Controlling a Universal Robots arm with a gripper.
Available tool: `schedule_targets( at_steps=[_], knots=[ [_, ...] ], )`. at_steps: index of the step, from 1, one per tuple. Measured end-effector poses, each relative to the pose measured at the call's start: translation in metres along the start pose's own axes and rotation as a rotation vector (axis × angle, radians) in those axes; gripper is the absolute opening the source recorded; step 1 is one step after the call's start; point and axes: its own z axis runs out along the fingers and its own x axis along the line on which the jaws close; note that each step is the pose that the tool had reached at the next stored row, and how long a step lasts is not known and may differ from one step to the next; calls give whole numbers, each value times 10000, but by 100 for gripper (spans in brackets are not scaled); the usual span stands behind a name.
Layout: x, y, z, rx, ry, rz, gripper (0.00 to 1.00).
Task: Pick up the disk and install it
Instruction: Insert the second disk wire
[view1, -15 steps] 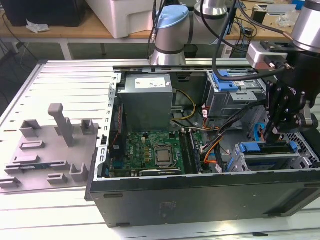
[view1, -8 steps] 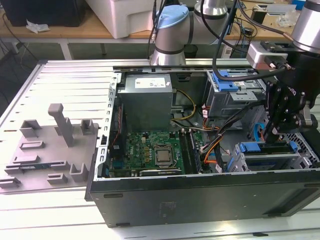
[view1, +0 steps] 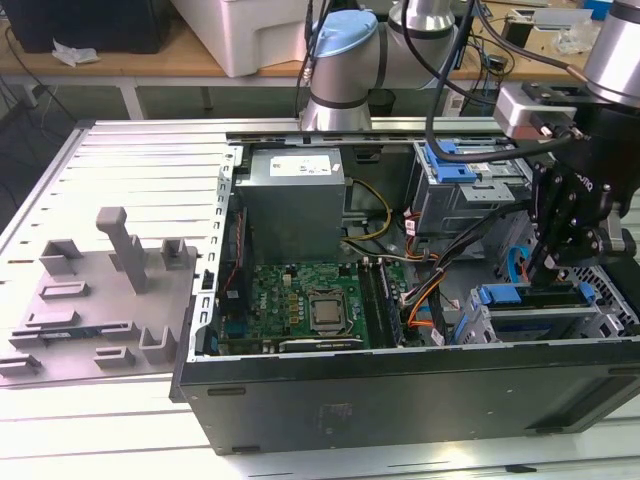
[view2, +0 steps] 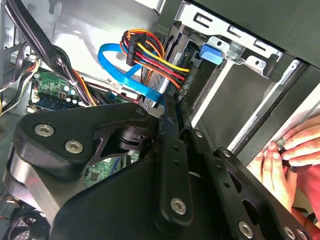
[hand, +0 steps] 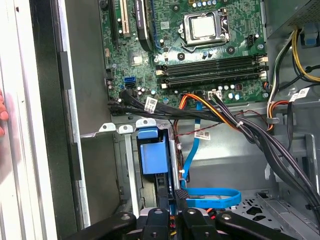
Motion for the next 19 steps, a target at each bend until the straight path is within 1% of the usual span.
schedule_targets(
  at_steps=[14, 19],
  knots=[
    [-1, -16, 4, -57, 8, -22, 16],
    [-1, -18, 6, -57, 7, -58, 16]
  ],
)
